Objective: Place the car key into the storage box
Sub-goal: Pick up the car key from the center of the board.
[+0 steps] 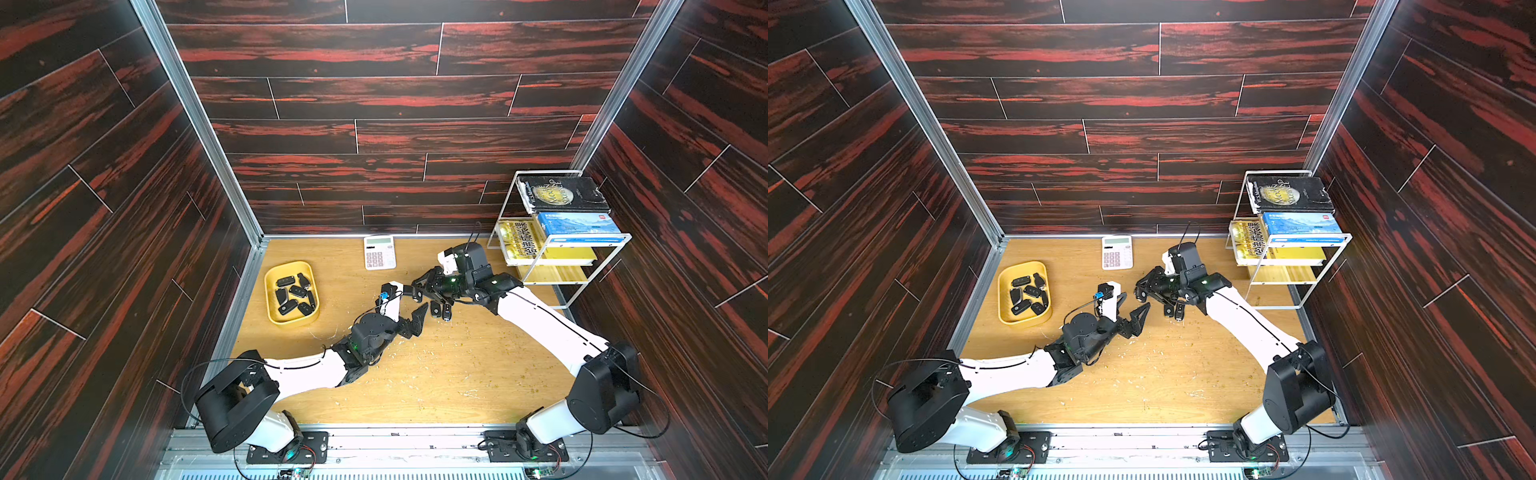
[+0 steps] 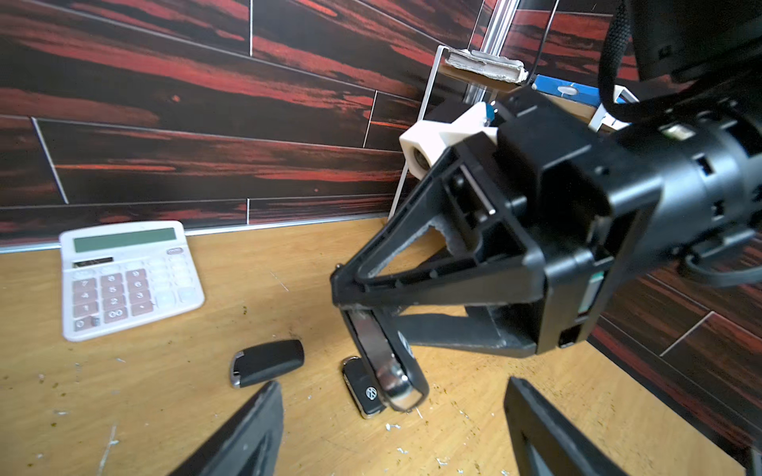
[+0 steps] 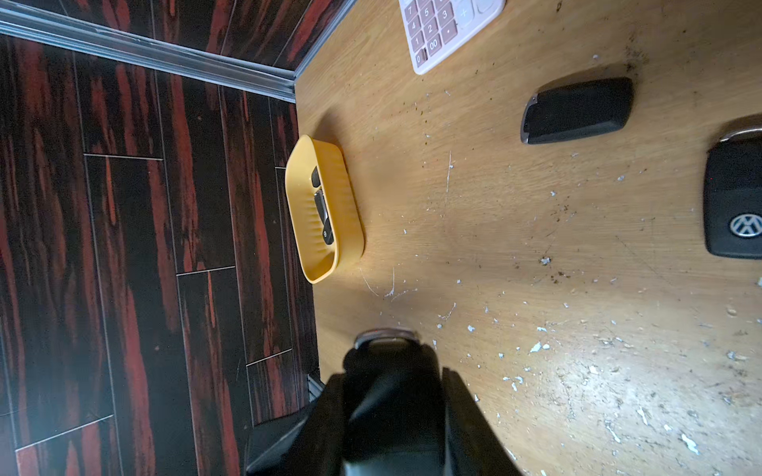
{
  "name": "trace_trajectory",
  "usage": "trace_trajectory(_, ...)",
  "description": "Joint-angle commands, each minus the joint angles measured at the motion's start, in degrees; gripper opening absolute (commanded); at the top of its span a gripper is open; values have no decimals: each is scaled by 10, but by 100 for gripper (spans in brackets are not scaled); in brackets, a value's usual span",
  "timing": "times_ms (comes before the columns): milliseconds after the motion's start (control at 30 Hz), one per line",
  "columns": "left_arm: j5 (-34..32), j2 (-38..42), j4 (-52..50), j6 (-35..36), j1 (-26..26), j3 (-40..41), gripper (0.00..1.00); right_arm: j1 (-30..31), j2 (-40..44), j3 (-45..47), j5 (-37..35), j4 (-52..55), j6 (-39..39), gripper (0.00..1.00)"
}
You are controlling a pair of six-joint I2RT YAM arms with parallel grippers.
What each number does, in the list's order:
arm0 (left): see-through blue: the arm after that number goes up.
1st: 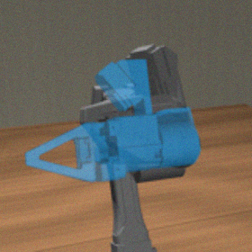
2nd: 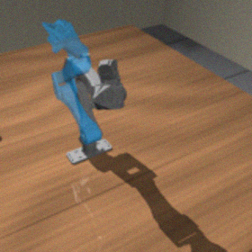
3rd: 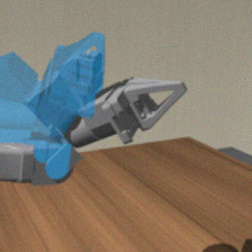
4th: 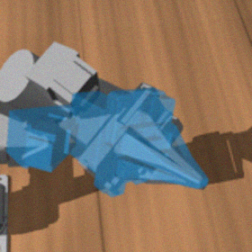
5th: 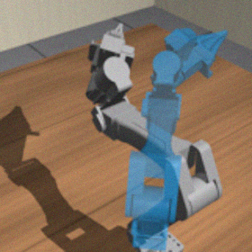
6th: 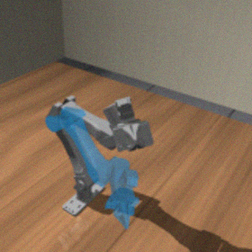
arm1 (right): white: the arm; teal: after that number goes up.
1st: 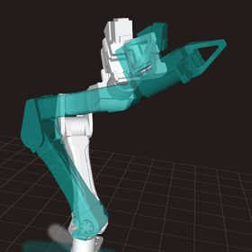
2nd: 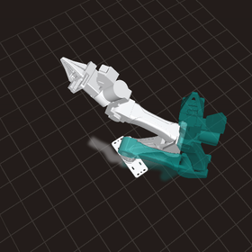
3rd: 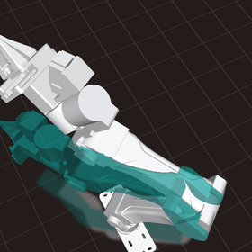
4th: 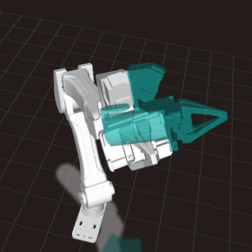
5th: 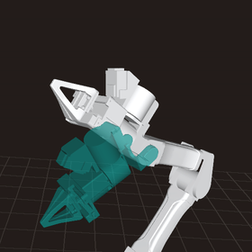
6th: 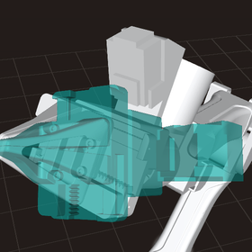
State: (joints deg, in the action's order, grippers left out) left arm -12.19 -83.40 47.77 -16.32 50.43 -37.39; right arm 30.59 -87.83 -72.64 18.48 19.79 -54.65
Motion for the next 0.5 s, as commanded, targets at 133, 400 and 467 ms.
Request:
trace_trajectory(133, -4, 5, 7, 1, 2, -16, 71, 8, 31, 13, 14, -18, -10, 35)
trace_trajectory(400, 2, -9, 29, -12, 2, -24, 67, 10, 41, 24, 17, -20, -11, 35)
trace_trajectory(467, 1, -8, 27, -12, 2, -28, 63, 11, 44, 29, 17, -21, -11, 35)
